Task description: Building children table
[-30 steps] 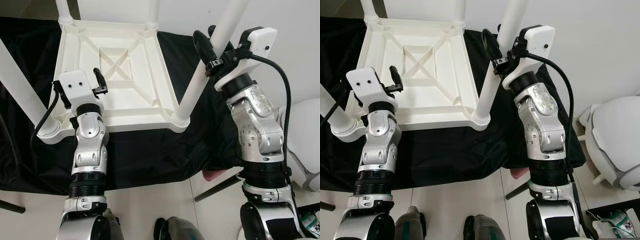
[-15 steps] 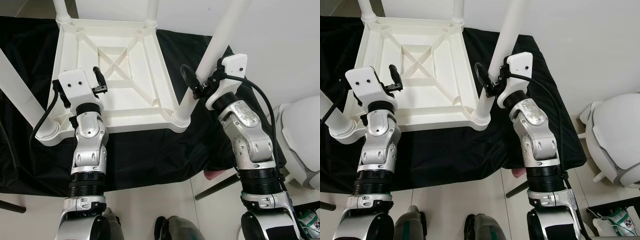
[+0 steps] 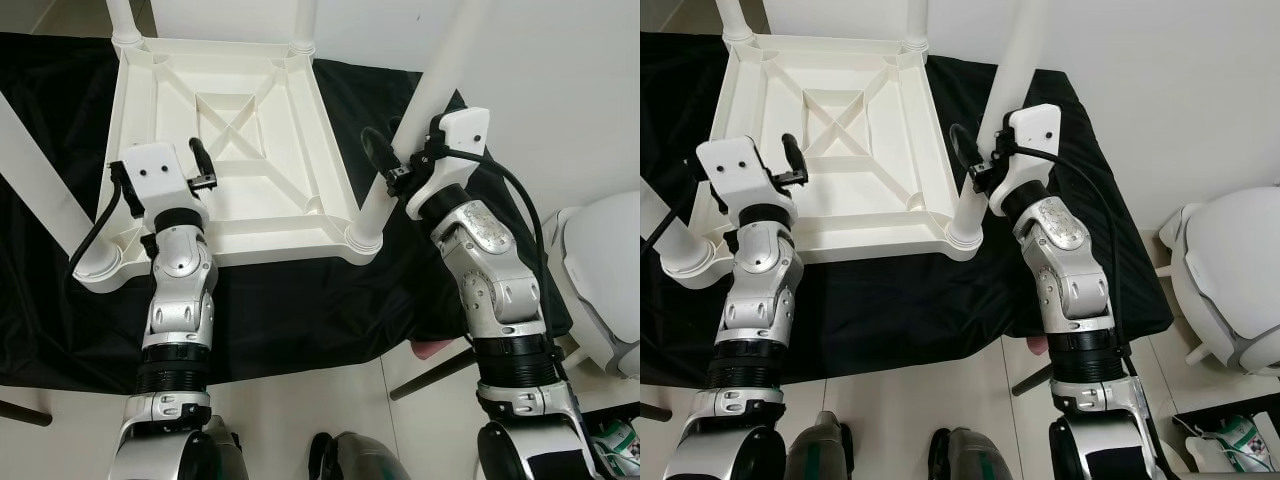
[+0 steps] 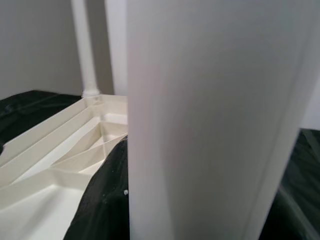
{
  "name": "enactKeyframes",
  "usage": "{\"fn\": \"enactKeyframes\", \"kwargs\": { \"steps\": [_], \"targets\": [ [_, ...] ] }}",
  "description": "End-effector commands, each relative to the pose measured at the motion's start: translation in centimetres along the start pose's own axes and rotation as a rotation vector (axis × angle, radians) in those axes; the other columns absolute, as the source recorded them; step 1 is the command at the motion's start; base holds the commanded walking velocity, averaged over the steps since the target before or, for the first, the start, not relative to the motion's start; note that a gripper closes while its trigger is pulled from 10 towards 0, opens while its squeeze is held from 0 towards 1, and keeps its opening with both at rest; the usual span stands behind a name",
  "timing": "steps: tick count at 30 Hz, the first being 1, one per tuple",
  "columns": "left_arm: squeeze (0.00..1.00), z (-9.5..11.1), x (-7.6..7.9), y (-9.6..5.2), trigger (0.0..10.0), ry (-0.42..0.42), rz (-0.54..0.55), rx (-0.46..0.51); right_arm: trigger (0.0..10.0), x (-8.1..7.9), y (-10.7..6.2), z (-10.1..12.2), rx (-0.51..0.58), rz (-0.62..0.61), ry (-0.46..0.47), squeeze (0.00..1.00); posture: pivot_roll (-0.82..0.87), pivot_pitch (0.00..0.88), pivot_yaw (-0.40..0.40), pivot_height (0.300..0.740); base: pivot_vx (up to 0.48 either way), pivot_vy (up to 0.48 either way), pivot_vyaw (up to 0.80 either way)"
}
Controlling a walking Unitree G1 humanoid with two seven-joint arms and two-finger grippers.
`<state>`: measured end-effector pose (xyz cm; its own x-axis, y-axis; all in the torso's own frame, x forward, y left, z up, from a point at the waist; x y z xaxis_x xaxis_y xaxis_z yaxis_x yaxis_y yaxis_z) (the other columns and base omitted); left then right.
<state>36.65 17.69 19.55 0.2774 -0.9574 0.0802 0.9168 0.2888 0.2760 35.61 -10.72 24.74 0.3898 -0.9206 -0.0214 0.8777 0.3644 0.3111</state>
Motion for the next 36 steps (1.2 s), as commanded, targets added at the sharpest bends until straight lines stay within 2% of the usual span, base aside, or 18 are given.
{"fn": "enactKeyframes", "kwargs": {
  "steps": [1, 3, 5, 7, 8, 11, 14, 24, 25, 26, 27, 28, 29, 30, 32, 33, 34, 36],
  "targets": [
    [0.00, -0.6, -0.1, 0.1, 10.0, 0.030, 0.010, -0.027, 0.0, 2.8, -0.6, 1.0, 0.044, -0.159, 0.045, 0.00, -0.06, 0.064, -0.077, 0.740, 0.000, 0.000, 0.00],
    [0.00, 0.1, -1.4, 1.1, 10.0, 0.066, 0.035, -0.013, 0.0, 4.0, -1.1, 0.9, 0.057, -0.262, 0.097, 0.00, -0.06, 0.065, -0.071, 0.740, 0.000, 0.000, 0.00],
    [0.00, 0.1, -1.4, 1.1, 10.0, 0.066, 0.035, -0.013, 0.0, 4.0, -1.1, 0.9, 0.057, -0.262, 0.097, 0.00, -0.06, 0.065, -0.071, 0.740, 0.000, 0.000, 0.00],
    [0.00, 0.5, -2.1, 1.6, 10.0, 0.086, 0.046, -0.003, 0.0, 4.5, -1.4, 0.7, 0.062, -0.299, 0.121, 0.00, -0.06, 0.065, -0.064, 0.740, 0.000, 0.000, 0.00],
    [0.00, 1.5, -3.2, 2.4, 10.0, 0.120, 0.055, 0.020, 0.0, 5.4, -2.0, 0.4, 0.069, -0.367, 0.167, 0.00, -0.05, 0.064, -0.056, 0.740, 0.000, 0.000, 0.00],
    [0.00, 1.5, -3.2, 2.4, 10.0, 0.120, 0.055, 0.020, 0.0, 5.4, -2.0, 0.4, 0.069, -0.367, 0.167, 0.00, -0.05, 0.064, -0.056, 0.740, 0.000, 0.000, 0.00],
    [0.00, 2.9, -3.8, 3.3, 10.0, 0.173, 0.056, 0.050, 0.0, 6.9, -2.8, -0.6, 0.064, -0.450, 0.228, 0.00, -0.04, 0.064, -0.048, 0.740, 0.000, 0.000, 0.00],
    [0.00, 5.2, -3.6, 4.4, 10.0, 0.225, 0.021, 0.113, 0.0, 7.5, -3.6, -2.2, 0.039, -0.516, 0.321, 0.00, -0.03, 0.070, -0.043, 0.740, 0.000, 0.000, 0.00],
    [0.00, 5.9, -3.5, 4.9, 10.0, 0.246, 0.005, 0.134, 0.0, 7.5, -4.0, -3.4, 0.012, -0.542, 0.362, 0.00, -0.03, 0.072, -0.040, 0.740, 0.000, 0.000, 0.00],
    [0.00, 5.9, -3.5, 4.9, 10.0, 0.246, 0.005, 0.134, 0.0, 7.5, -4.0, -3.4, 0.012, -0.542, 0.362, 0.00, -0.03, 0.072, -0.040, 0.740, 0.000, 0.000, 0.00],
    [0.00, 6.7, -3.5, 5.4, 10.0, 0.262, -0.009, 0.149, 0.0, 7.6, -4.5, -4.9, -0.032, -0.572, 0.381, 0.00, -0.03, 0.072, -0.040, 0.740, 0.000, 0.000, 0.00],
    [0.00, 6.7, -3.5, 5.4, 10.0, 0.262, -0.009, 0.149, 0.0, 7.6, -4.5, -4.9, -0.032, -0.572, 0.381, 0.00, -0.03, 0.072, -0.040, 0.740, 0.000, 0.000, 0.00],
    [0.00, 7.4, -3.4, 5.8, 10.0, 0.276, -0.018, 0.162, 0.0, 7.6, -4.9, -6.4, -0.072, -0.595, 0.409, 0.00, -0.03, 0.072, -0.040, 0.740, 0.000, 0.000, 0.00],
    [0.00, 7.4, -3.4, 5.8, 10.0, 0.276, -0.018, 0.162, 0.0, 7.6, -4.9, -6.4, -0.072, -0.595, 0.409, 0.00, -0.03, 0.072, -0.040, 0.740, 0.000, 0.000, 0.00],
    [0.00, 8.6, -3.2, 6.4, 10.0, 0.286, -0.037, 0.173, 0.0, 7.5, -5.9, -9.1, -0.150, -0.628, 0.438, 0.00, -0.01, 0.070, -0.025, 0.740, 0.000, 0.000, 0.00],
    [0.00, 8.6, -3.2, 6.4, 10.0, 0.286, -0.037, 0.173, 0.0, 7.5, -5.9, -9.1, -0.150, -0.628, 0.438, 0.00, -0.01, 0.070, -0.025, 0.740, 0.000, 0.000, 0.00],
    [0.00, 9.7, -2.7, 6.7, 10.0, 0.299, -0.063, 0.189, 0.0, 7.0, -6.5, -11.2, -0.212, -0.627, 0.454, 0.00, -0.01, 0.070, -0.025, 0.740, 0.000, 0.000, 0.00],
    [0.00, 9.9, -2.5, 6.8, 10.0, 0.301, -0.070, 0.193, 0.0, 6.8, -6.6, -11.6, -0.226, -0.621, 0.460, 0.00, -0.01, 0.070, -0.025, 0.740, 0.000, 0.000, 0.00]
  ]
}}
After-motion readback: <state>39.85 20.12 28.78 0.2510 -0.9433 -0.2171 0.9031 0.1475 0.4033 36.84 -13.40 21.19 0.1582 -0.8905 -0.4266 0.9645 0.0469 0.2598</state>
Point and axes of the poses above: a point about 5 cm out from each wrist's last joint towards the gripper, its own y axis pointing out of the wrist towards the gripper, its own z axis along the axis of the wrist's last joint, x = y × z, the point moved 4 cm from there along y, pointing out of the wrist towards the gripper, and after that the axes turned 1 degree about -y, right-handed, at the moved point
